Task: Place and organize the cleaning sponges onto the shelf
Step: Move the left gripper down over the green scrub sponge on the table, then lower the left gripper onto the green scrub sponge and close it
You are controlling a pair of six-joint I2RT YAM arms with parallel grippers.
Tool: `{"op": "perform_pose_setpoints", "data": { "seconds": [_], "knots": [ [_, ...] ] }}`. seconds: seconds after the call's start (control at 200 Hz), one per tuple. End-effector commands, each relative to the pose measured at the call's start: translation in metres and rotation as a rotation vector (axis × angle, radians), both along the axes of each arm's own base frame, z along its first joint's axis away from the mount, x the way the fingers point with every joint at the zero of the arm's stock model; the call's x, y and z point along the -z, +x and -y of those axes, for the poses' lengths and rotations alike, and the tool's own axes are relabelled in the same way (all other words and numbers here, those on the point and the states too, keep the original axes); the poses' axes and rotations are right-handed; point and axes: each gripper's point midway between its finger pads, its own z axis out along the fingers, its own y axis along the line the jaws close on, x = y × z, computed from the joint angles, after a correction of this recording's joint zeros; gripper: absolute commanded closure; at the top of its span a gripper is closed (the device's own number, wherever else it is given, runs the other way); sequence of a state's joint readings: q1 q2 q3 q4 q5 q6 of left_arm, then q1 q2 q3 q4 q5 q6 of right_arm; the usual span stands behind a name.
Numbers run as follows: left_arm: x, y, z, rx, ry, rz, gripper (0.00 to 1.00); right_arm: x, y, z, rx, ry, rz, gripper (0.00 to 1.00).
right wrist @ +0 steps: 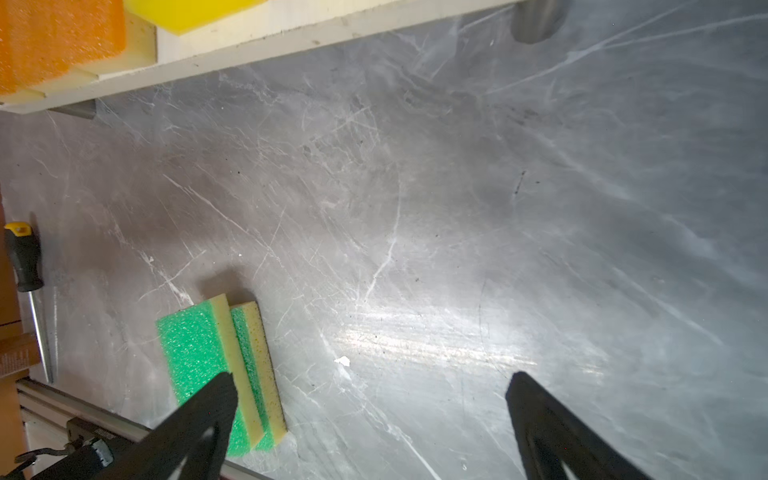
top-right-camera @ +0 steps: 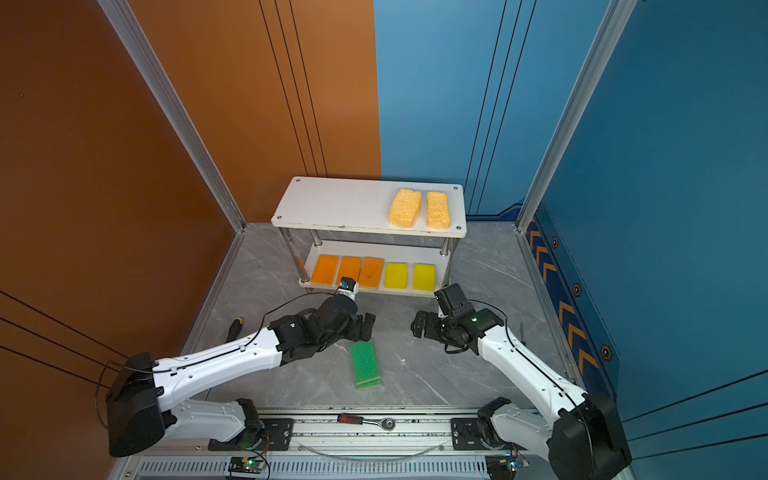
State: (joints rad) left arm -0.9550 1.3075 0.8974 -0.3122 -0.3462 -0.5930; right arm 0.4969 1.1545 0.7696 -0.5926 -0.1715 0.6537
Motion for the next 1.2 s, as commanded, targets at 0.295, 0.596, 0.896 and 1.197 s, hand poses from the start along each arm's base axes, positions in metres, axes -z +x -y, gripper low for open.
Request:
{"op": "perform_pose_setpoints", "data": {
  "seconds": [0.295,0.596,0.896,1.197],
  "knots": [
    [0.055,-0.042,0.003,-0.004,0.119,-0.201,0.02,-0.01,0.026,-0.016,0.006,-0.028,0.079,0.0],
    [0.067,-0.057,0.021,0.024,0.137,-0.249,0.02,0.002,0.024,-0.015,0.005,-0.046,0.068,0.0],
    [0.071,-0.073,0.022,0.014,0.16,-0.261,0.02,0.008,0.022,-0.011,0.002,-0.051,0.06,0.0],
    [0.068,-0.081,0.016,-0.002,0.181,-0.257,0.02,0.011,0.015,-0.008,0.0,-0.041,0.056,0.0]
  ]
}}
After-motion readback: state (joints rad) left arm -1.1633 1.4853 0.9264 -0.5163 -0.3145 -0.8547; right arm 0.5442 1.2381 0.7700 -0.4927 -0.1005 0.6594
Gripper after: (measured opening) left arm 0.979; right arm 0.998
